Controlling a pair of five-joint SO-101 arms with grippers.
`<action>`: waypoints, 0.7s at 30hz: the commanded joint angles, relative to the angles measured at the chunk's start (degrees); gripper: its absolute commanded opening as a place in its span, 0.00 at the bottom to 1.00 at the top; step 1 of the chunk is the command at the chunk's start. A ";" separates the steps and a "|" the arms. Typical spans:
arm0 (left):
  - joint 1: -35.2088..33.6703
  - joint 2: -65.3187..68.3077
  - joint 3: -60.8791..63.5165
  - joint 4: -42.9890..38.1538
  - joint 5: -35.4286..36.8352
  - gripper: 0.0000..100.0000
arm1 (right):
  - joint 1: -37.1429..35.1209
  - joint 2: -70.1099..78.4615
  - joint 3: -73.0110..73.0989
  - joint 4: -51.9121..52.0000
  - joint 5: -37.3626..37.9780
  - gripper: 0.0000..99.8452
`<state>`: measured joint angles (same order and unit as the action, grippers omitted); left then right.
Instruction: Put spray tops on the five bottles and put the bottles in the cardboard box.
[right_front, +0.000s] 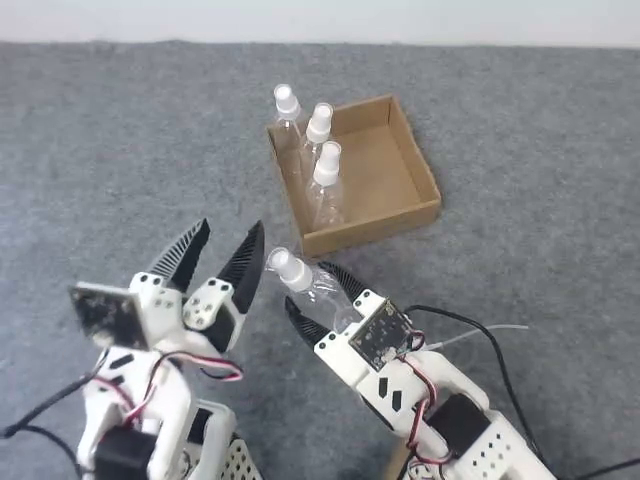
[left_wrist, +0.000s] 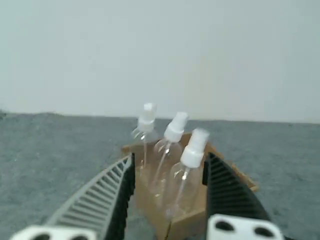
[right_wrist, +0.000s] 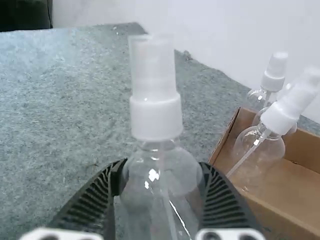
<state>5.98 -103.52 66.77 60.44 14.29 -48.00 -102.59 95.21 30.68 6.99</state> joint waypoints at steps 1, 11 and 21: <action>-1.76 -1.05 3.82 -3.52 -0.26 0.20 | 0.92 -1.36 1.23 0.13 0.88 0.06; -0.35 -1.05 10.77 -6.51 -0.70 0.20 | 0.92 -1.36 1.23 0.13 0.79 0.06; 5.45 -1.05 10.77 -4.31 -2.46 0.20 | 0.92 -1.36 1.23 0.57 0.79 0.06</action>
<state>9.49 -103.52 78.02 55.69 14.11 -47.82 -102.59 95.21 31.03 6.99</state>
